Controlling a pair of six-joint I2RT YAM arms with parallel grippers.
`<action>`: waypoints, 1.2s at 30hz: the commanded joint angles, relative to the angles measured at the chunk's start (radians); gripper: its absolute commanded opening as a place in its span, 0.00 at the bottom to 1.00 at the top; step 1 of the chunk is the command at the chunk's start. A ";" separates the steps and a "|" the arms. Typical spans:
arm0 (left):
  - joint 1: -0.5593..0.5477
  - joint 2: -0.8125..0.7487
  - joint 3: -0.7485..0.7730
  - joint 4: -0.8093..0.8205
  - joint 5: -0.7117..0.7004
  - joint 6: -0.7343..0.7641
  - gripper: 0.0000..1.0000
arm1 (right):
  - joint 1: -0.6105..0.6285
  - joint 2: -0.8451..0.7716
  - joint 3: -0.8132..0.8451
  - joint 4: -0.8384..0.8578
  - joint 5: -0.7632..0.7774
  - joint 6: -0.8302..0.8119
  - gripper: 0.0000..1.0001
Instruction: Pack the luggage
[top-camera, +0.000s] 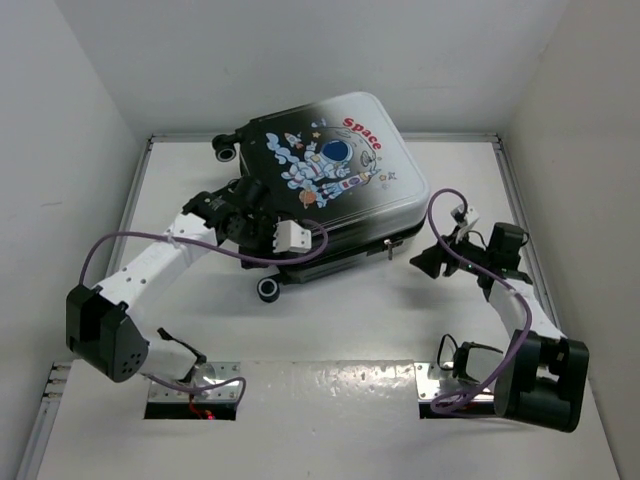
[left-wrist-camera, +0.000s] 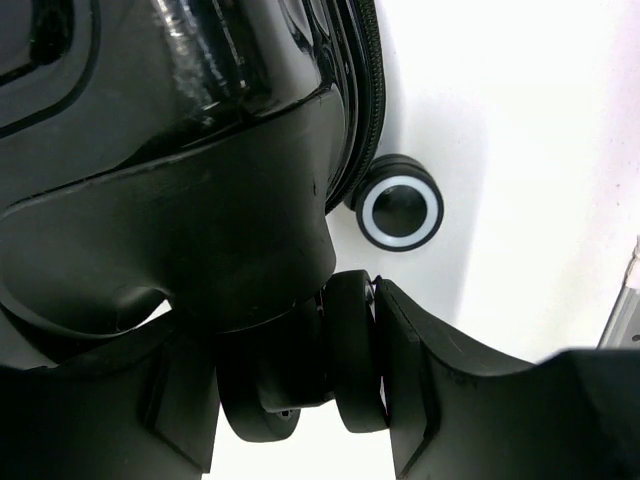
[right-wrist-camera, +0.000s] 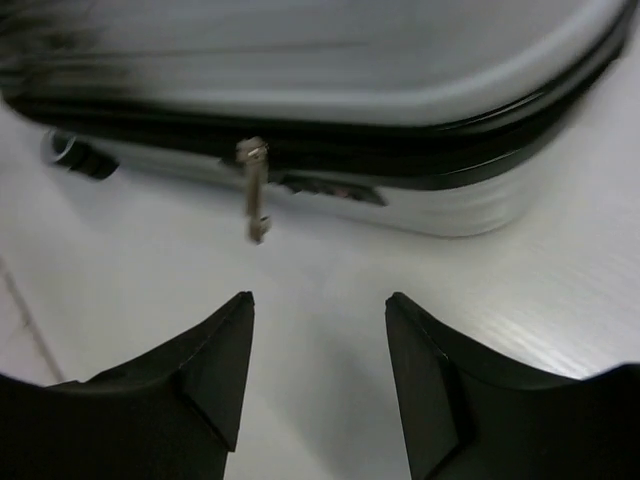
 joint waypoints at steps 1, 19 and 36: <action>0.068 0.053 0.016 -0.065 -0.002 0.182 0.00 | 0.024 -0.023 0.004 -0.230 -0.198 -0.154 0.55; 0.200 0.153 0.055 -0.106 0.028 0.242 0.00 | 0.216 0.308 -0.175 0.904 -0.016 0.655 0.60; 0.200 0.153 0.055 -0.086 0.028 0.202 0.00 | 0.311 0.431 -0.063 0.906 0.062 0.611 0.61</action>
